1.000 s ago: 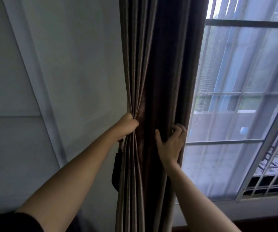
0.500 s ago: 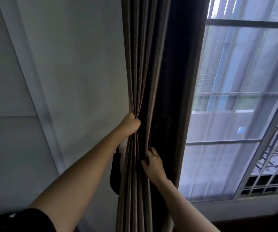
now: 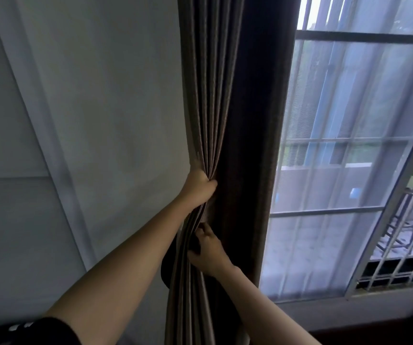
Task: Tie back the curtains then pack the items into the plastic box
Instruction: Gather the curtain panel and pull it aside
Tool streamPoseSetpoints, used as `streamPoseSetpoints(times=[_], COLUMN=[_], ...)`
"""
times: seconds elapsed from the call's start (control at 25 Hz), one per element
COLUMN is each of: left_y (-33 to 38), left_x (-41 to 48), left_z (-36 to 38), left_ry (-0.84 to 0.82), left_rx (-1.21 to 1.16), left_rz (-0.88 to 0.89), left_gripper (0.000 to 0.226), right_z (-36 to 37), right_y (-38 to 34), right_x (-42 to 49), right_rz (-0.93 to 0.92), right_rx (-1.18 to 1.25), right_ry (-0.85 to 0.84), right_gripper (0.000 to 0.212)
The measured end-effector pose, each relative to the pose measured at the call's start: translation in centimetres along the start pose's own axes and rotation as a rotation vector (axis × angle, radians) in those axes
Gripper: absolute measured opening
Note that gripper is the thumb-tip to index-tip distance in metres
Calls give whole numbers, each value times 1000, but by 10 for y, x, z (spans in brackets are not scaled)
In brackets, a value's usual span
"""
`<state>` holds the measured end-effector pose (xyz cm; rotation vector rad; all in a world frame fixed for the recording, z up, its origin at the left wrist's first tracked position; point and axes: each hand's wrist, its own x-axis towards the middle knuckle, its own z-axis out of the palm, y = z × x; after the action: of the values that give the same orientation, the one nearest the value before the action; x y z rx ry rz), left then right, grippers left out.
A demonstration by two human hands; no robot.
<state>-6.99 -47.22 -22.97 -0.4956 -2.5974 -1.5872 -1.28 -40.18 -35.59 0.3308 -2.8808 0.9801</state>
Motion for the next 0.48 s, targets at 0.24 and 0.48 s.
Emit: streamPoseSetpoints(times=[0.24, 0.48], left_y=[-16, -14], left_x=[3, 1], left_z=[-15, -19], left_ry=[-59, -76], left_rx=[3, -53], left_rz=[-6, 41], left_gripper=[29, 45], right_z=[-98, -109], right_y=[38, 58], right_x=[7, 18], right_rz=[54, 180], right_rx=[60, 116], right_ry=[1207, 362], right_gripper=[64, 54])
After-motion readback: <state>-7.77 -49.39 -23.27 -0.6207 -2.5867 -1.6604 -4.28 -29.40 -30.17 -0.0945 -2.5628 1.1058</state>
